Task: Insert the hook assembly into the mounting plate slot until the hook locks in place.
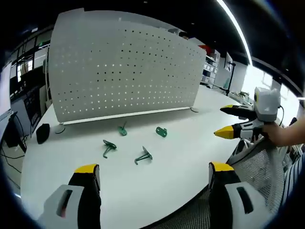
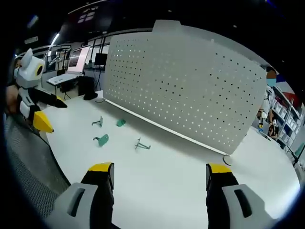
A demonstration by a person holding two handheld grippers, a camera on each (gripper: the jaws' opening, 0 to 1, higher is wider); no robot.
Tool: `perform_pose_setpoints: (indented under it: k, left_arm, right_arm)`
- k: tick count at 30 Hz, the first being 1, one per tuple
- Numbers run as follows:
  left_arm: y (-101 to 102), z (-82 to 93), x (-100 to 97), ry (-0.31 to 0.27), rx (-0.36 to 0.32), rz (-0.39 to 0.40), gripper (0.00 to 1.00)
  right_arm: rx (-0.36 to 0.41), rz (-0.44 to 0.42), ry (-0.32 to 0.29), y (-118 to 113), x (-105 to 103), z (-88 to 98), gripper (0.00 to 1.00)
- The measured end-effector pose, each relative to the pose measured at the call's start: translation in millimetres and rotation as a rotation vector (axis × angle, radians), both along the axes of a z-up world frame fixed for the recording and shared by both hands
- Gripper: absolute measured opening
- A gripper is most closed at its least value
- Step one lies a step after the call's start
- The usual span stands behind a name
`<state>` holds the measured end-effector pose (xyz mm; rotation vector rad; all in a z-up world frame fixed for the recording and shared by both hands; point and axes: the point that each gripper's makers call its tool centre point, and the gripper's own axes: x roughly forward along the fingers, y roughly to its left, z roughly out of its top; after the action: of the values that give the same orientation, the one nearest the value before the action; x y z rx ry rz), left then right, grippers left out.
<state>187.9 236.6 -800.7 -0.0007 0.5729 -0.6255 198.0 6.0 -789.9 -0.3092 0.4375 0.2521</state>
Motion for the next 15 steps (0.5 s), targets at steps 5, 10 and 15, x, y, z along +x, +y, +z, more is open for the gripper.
perform_pose_setpoints:
  k: [5,10,15]
  left_arm:
    - [1,3.7,2.4,-0.023,-0.001,0.009,0.96]
    - [0,0.5,2.3,-0.013,0.015,0.001,0.96]
    - [2,1.8,4.2,-0.018,0.014,0.011,0.96]
  right_arm:
    - [-0.003,0.006,-0.004,1,0,0.9,0.71]
    - [-0.020,0.017,0.015,3,-1,-3.5,0.73]
    - [-0.032,0.007,-0.017,0,0,2.6,0.75]
